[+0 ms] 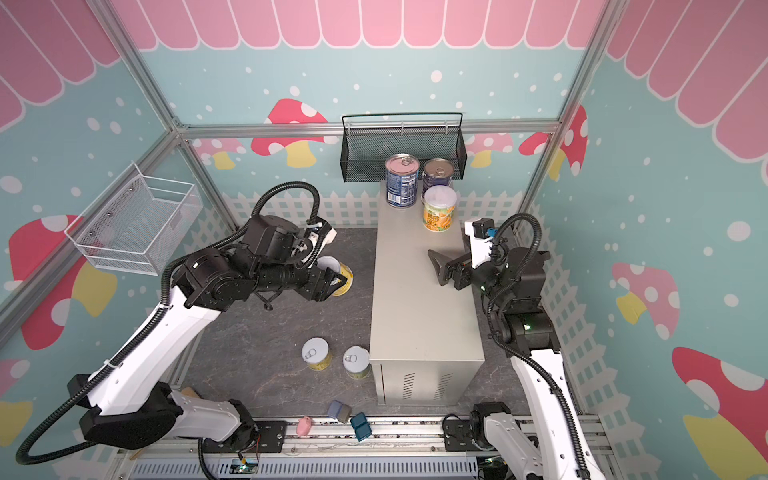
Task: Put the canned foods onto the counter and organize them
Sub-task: 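Close the left gripper on the yellow can and lift it off the floor, then carry the yellow can with the left gripper over the cabinet top toward the peach canister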
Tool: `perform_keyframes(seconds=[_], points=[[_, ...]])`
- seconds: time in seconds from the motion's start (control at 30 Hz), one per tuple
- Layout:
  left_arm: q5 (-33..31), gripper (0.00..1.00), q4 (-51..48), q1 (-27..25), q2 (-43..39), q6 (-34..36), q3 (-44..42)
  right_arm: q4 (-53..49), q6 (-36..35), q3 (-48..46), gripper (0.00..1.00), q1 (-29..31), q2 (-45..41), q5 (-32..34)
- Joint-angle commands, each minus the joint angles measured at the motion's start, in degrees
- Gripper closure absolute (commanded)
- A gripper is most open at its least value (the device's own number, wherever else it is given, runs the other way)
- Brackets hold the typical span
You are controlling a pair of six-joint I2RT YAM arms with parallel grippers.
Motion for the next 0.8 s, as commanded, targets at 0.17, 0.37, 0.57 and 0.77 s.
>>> perform_keyframes(seconds=[0.17,0.37,0.57,0.77], points=[[-2.05,0.66,-4.98,-5.24,8.52,5.63,16.93,-3.49,-1.41,0.92,0.00,0.45,-1.05,4.66],[-3.12,0.66,-9.05,-8.63,17.43,7.50,29.71,-3.81,-2.11,1.17,0.00,0.45,-1.58,4.42],[-1.66,0.64,-9.68,-9.19,23.87,7.68,37.72,-4.36,-2.92,1.09,0.00,0.43,-1.88,4.58],[-0.53,0.56,-9.69,-9.20,30.84,7.33,44.78,-3.75,-2.85,0.53,0.00,0.38,-2.16,4.81]])
